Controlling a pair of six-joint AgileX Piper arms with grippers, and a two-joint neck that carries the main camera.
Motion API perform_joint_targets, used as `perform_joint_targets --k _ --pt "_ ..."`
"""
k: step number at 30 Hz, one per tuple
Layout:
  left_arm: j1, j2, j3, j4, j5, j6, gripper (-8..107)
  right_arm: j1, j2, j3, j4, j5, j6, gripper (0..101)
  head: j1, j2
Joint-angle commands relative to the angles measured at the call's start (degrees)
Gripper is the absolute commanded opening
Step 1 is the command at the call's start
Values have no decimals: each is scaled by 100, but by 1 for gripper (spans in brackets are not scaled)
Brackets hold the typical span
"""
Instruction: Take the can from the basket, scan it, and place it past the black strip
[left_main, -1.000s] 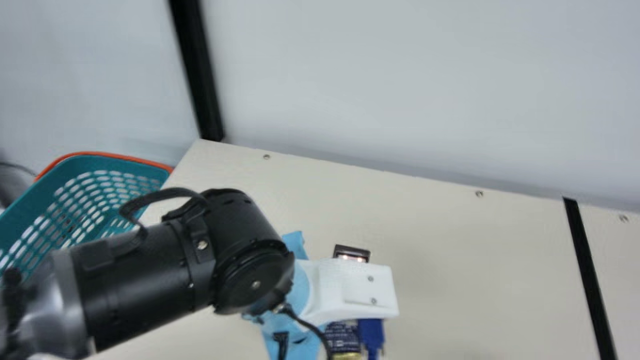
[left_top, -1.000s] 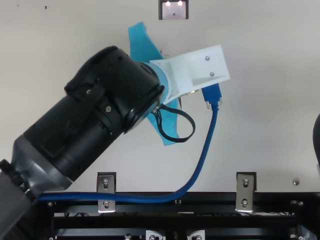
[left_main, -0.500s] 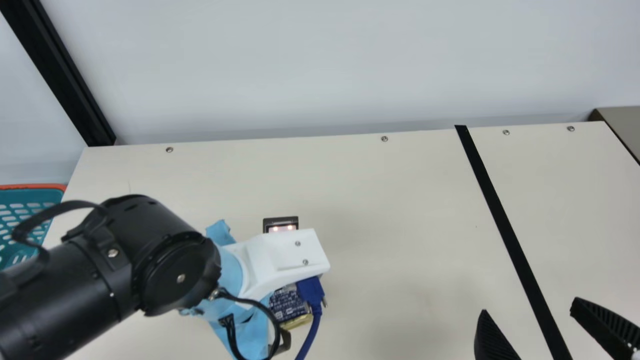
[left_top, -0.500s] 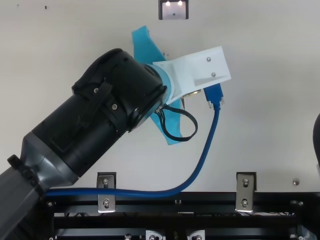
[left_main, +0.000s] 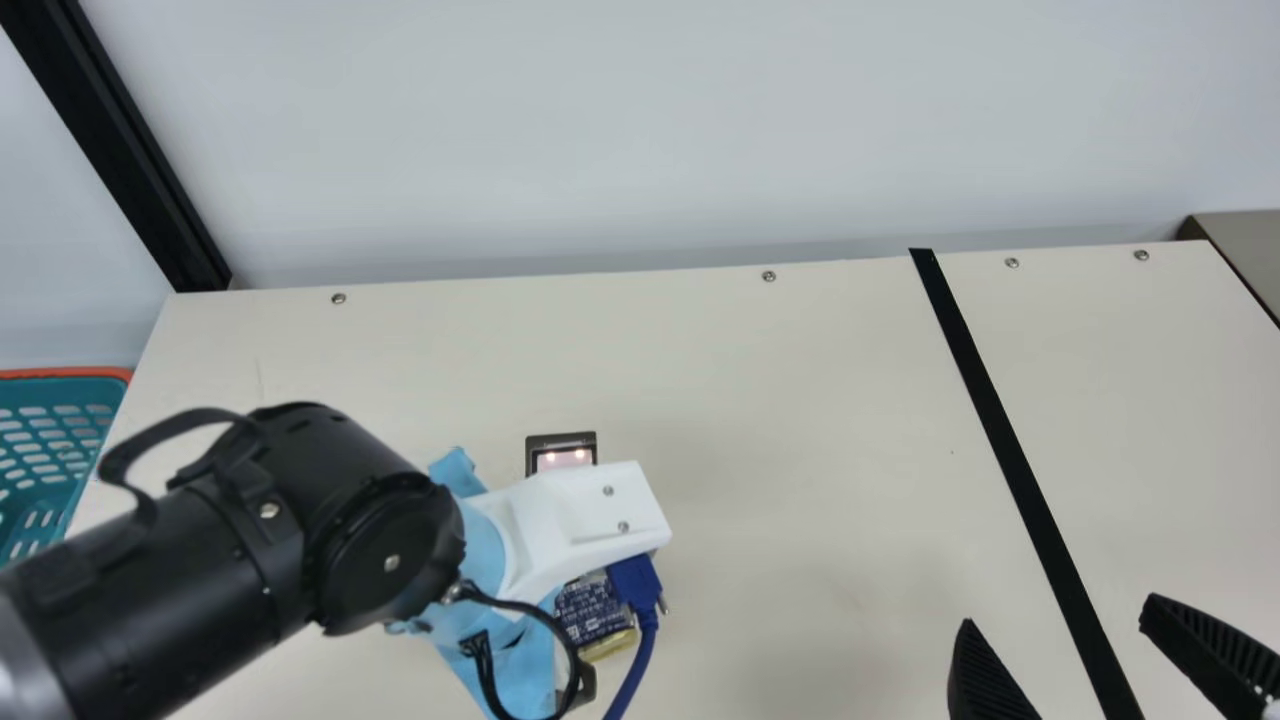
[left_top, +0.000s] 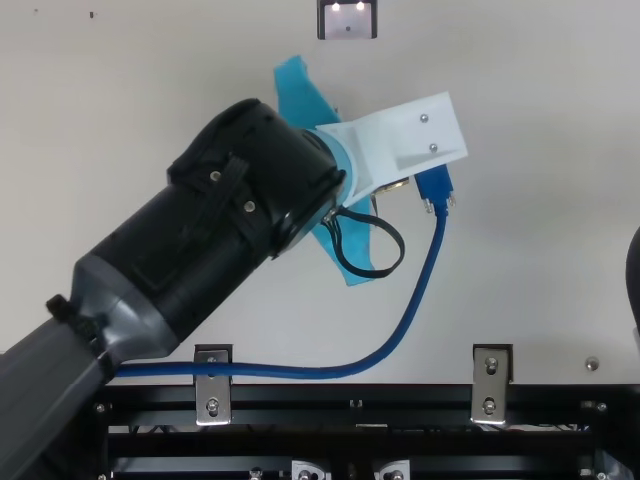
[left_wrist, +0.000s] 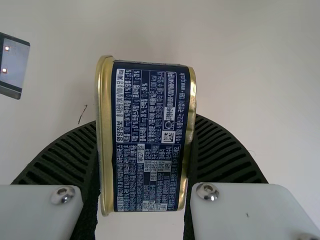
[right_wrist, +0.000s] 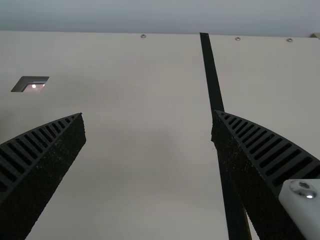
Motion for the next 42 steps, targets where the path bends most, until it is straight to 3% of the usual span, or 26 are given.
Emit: perform_joint_targets --k 1,6,7,8,9,17,26,34,42 --pt "-31 56 47 50 -88 -27 10 0 0 0 0 0 0 101 -14 -38" --pt "-108 210 186 136 -254 -94 10 0 0 0 5 0 0 101 -14 -38" --pt "-123 233 206 148 -278 -106 26 0 0 0 5 0 0 101 -14 -38" --pt "-137 251 231 155 -307 -114 52 0 0 0 5 0 0 101 -14 -38" --pt "-148 269 248 173 -341 -139 90 0 0 0 5 0 0 101 -14 -38" --pt "-75 63 189 -198 -243 -195 90 0 0 0 5 0 0 101 -14 -38" --pt "638 -990 373 -999 -203 -367 90 0 0 0 5 0 0 101 -14 -38" --pt "1663 -2141 1154 -1471 -1047 -777 90 185 290 -119 -59 -171 -6 101 -14 -38" --pt "2684 -3214 1951 -1573 -1997 -1091 90 812 1535 -710 -186 -764 -173 101 -14 -38"
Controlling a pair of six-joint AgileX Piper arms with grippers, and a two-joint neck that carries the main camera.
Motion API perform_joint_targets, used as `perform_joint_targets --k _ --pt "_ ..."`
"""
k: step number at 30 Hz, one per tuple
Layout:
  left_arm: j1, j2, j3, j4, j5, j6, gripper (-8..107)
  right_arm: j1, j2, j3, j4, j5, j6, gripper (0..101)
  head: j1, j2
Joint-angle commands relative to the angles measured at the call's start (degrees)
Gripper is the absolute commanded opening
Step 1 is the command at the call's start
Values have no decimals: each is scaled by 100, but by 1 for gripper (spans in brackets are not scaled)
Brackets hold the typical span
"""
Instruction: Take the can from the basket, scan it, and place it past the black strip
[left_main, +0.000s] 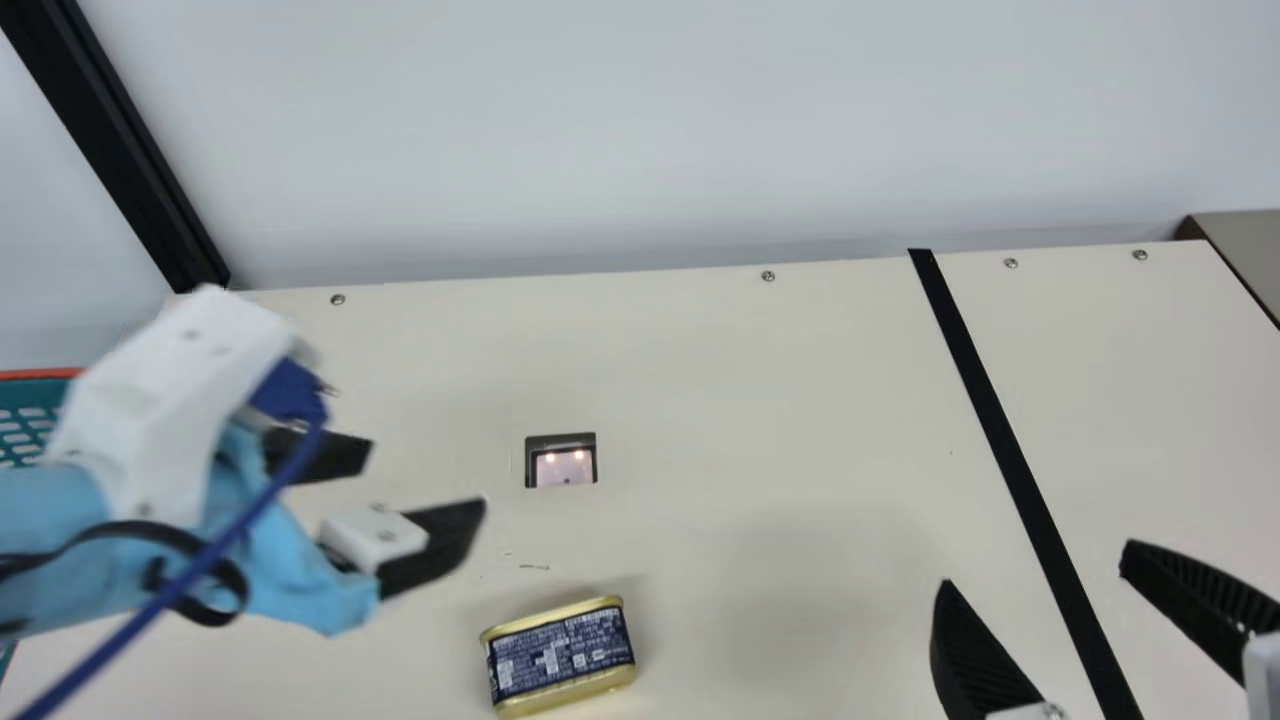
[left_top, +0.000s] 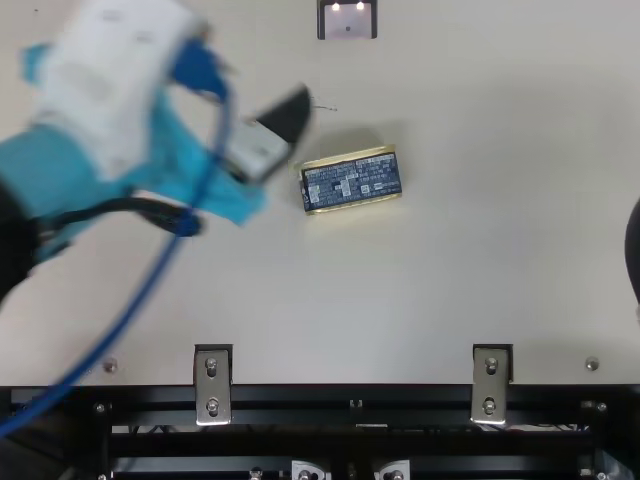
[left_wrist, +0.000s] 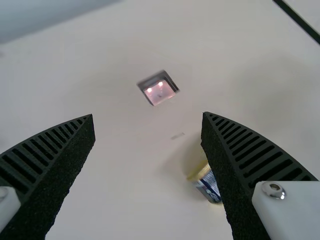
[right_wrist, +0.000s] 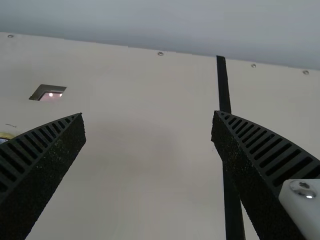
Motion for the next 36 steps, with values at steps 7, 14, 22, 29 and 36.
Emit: perform_joint_targets --k 7,14,22,29,36 --pt "1008 -1125 708 -112 -778 -136 90 765 1688 -889 29 -395 -391 101 -14 -38" --pt "1580 -1911 1220 -87 -1013 -127 90 1186 2800 -1696 406 -342 -1107 101 -14 -38" --pt "2031 -2776 1872 270 -1214 -117 90 1235 3910 -2618 1322 1 -2486 101 -14 -38" --pt "2331 -3441 2537 696 -1407 -345 90 1102 4762 -3386 2038 586 -3707 101 -14 -38" --pt "2375 -3525 2633 769 -1440 -395 90 1074 5519 -4048 2209 1307 -4458 101 -14 -38"
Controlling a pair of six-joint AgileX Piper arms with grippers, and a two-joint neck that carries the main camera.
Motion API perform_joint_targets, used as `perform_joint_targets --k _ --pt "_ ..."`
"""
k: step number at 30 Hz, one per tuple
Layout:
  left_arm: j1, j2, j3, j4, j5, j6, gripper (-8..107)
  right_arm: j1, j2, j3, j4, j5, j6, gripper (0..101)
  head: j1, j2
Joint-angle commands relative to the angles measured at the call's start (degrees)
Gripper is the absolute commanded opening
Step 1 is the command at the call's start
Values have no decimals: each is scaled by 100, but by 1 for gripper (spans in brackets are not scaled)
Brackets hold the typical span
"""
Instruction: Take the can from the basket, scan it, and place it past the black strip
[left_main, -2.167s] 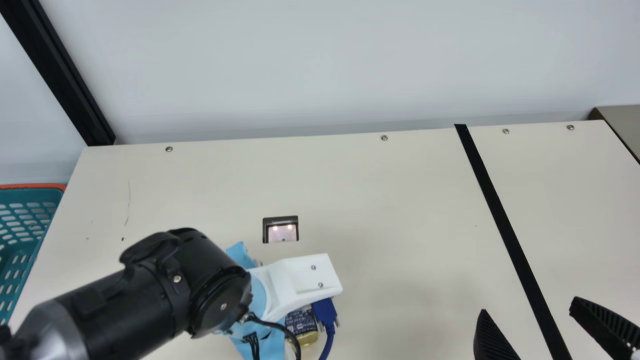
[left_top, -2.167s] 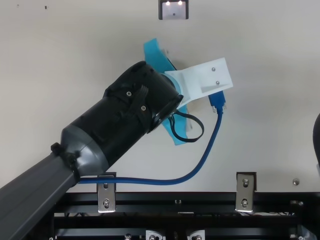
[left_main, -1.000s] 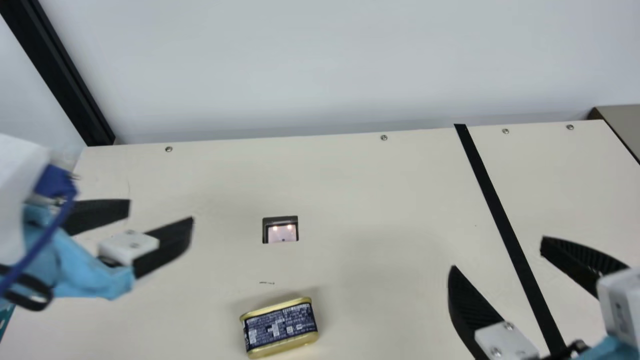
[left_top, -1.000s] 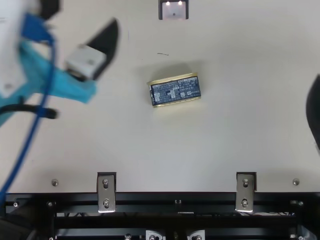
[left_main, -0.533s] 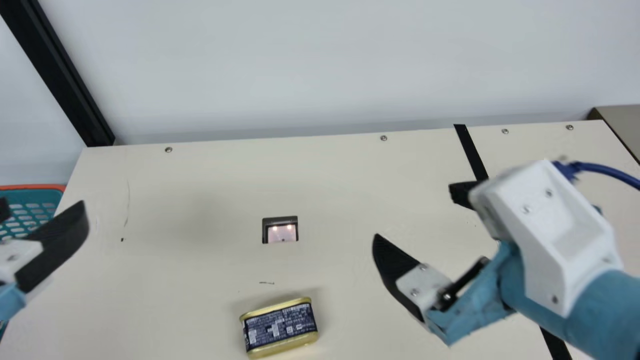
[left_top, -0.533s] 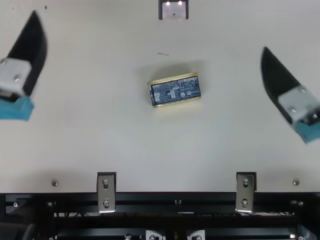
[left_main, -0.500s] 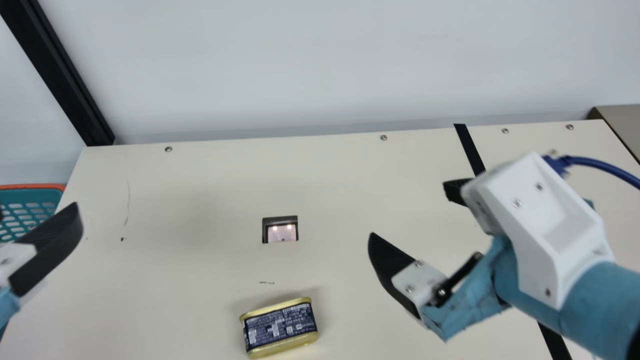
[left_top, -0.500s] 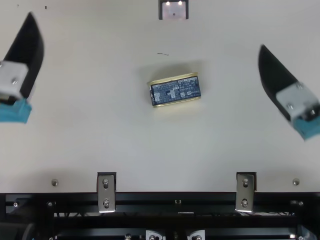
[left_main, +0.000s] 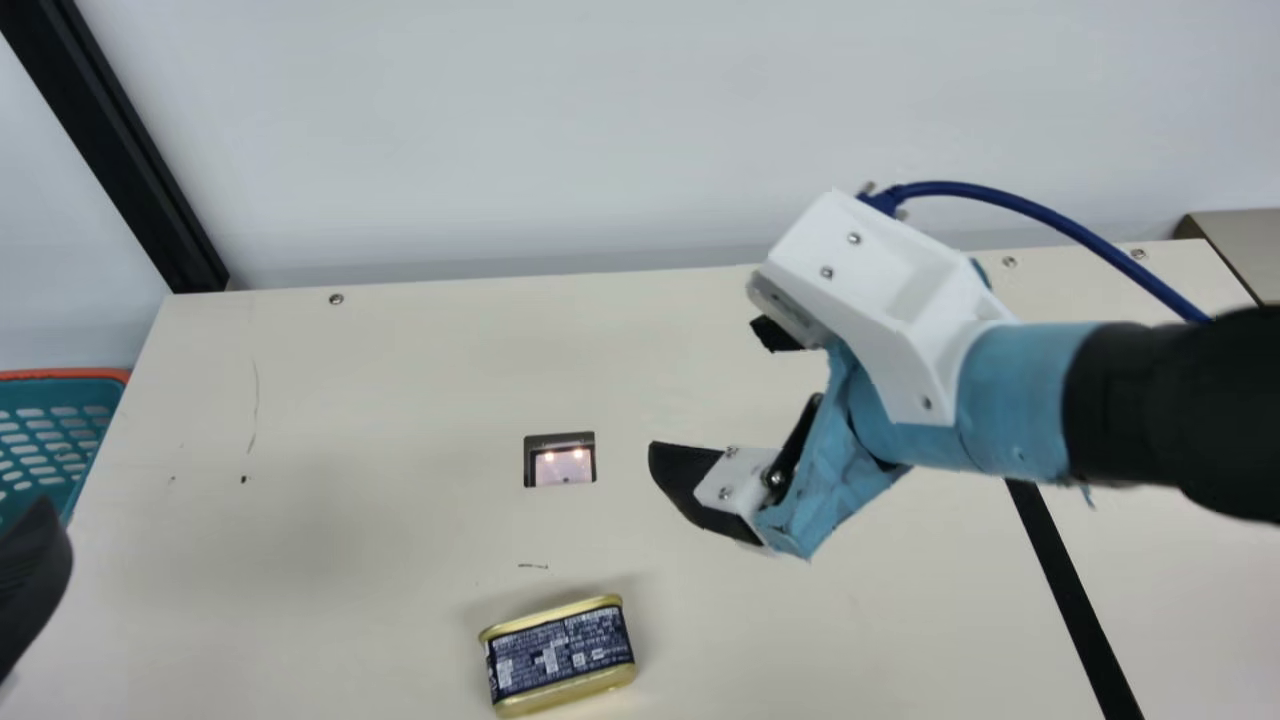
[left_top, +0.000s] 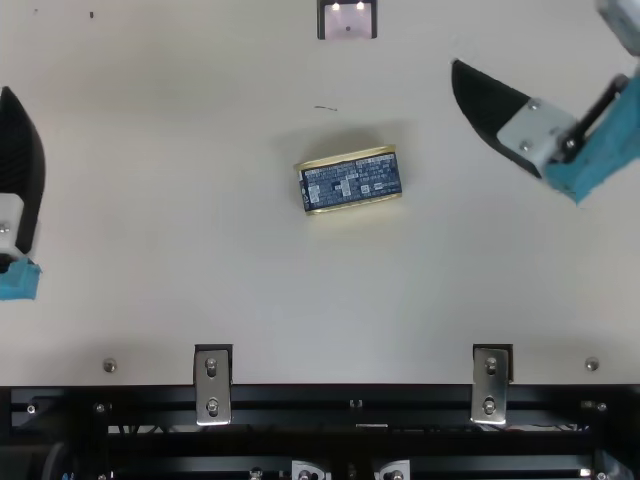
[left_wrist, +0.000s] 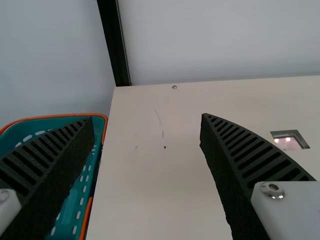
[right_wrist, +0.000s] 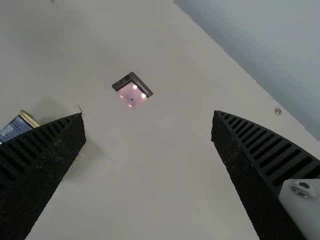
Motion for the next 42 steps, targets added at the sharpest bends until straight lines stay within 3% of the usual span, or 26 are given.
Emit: perform_joint_targets --k 1,19,37,42 --pt "0 0 0 0 0 0 90 43 280 -234 -28 331 -248 101 -14 -9" --pt "0 0 0 0 0 0 90 1214 1599 -1430 -1065 1730 -392 101 -14 -9" --pt "0 0 0 0 0 0 90 2502 2431 -2218 -1987 2747 -407 101 -14 -9" --pt "0 0 0 0 0 0 90 2743 2525 -2201 -2054 2753 -428 101 -14 -9"
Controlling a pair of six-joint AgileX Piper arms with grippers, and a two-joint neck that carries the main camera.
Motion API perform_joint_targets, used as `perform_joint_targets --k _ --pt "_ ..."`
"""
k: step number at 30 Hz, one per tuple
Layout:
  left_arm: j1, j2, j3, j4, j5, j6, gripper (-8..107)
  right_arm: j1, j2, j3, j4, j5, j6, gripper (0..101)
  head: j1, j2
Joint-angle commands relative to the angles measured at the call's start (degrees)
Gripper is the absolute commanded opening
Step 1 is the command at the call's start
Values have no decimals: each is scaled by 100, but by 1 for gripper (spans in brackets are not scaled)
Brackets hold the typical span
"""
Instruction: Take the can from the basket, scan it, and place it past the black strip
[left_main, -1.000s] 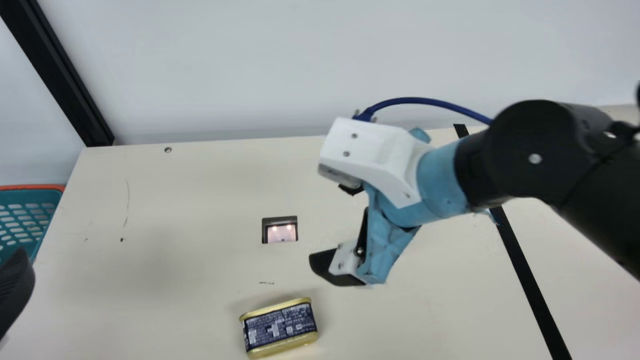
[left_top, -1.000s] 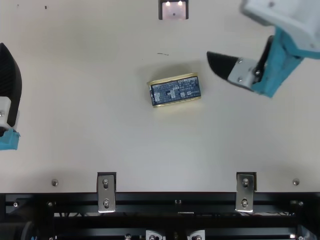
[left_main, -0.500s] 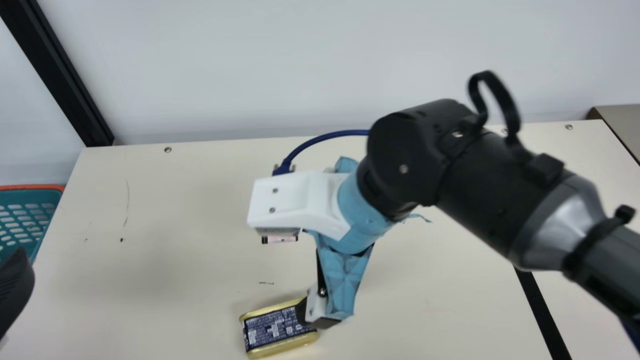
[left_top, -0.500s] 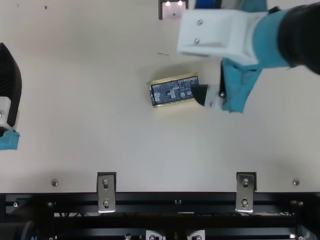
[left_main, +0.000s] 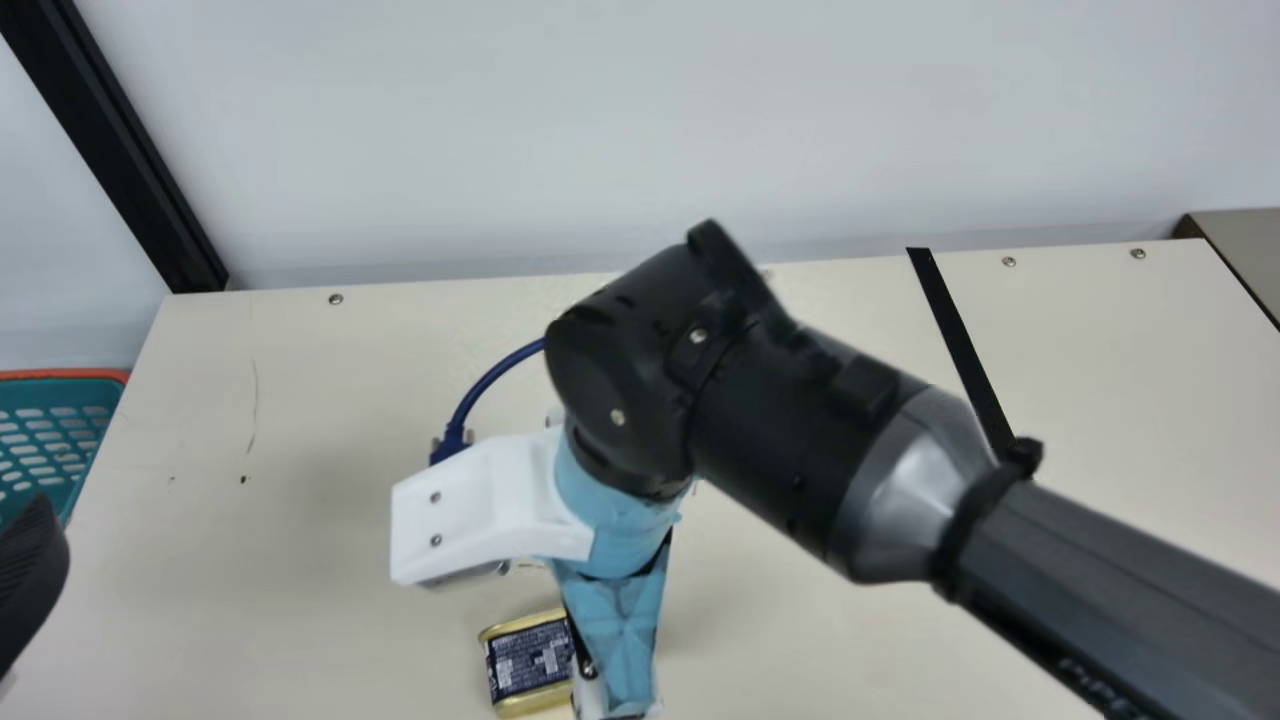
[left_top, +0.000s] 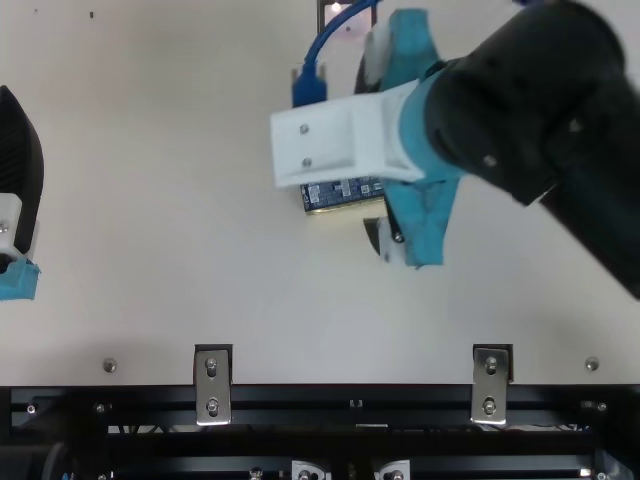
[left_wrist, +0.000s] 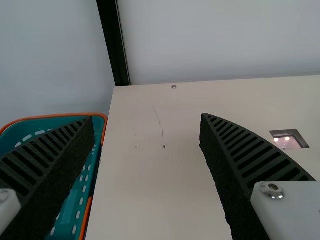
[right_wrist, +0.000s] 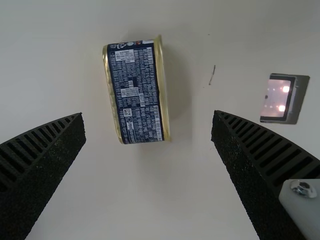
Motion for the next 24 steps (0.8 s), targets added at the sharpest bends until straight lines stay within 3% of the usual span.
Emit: perform_joint_targets --k 1,24 --pt "0 0 0 0 0 0 90 76 12 22 -11 12 -20 101 -14 -9" --pt "0 0 0 0 0 0 90 455 33 17 -33 12 104 101 -14 -9"
